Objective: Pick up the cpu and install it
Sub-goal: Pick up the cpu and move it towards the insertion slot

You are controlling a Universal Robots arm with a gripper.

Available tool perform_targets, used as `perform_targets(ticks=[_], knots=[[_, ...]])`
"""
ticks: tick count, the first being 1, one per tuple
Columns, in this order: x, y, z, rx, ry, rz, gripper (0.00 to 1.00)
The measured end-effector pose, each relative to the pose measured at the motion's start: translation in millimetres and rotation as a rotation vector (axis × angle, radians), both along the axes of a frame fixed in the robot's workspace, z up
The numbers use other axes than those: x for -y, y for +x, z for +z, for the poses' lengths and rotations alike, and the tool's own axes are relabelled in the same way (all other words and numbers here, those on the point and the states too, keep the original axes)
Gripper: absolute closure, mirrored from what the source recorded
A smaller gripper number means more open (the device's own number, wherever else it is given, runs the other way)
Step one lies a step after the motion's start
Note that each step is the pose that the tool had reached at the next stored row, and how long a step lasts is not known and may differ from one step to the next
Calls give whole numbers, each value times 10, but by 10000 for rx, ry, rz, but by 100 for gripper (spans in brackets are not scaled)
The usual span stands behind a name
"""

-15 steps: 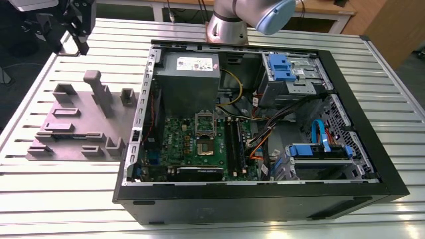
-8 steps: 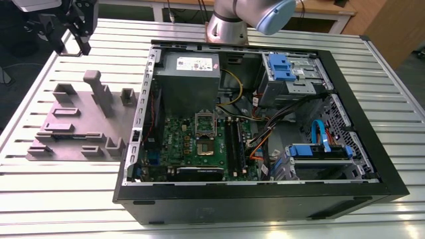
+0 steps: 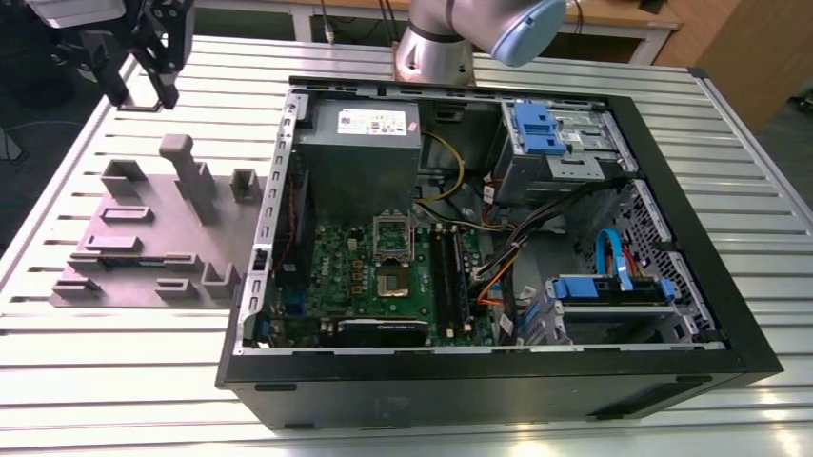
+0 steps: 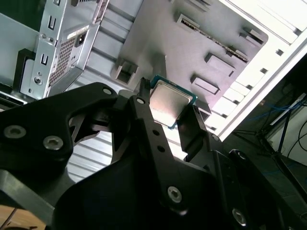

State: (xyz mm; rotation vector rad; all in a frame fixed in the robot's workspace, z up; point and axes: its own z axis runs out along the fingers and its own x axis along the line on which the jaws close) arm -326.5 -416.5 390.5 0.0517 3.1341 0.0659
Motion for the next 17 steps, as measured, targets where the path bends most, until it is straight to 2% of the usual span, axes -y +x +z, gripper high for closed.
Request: perform_targets(ticks=[8,17], knots=[[11,118,-2,-11,1,-1,53],[11,127,-3,-11,0,-2,53]])
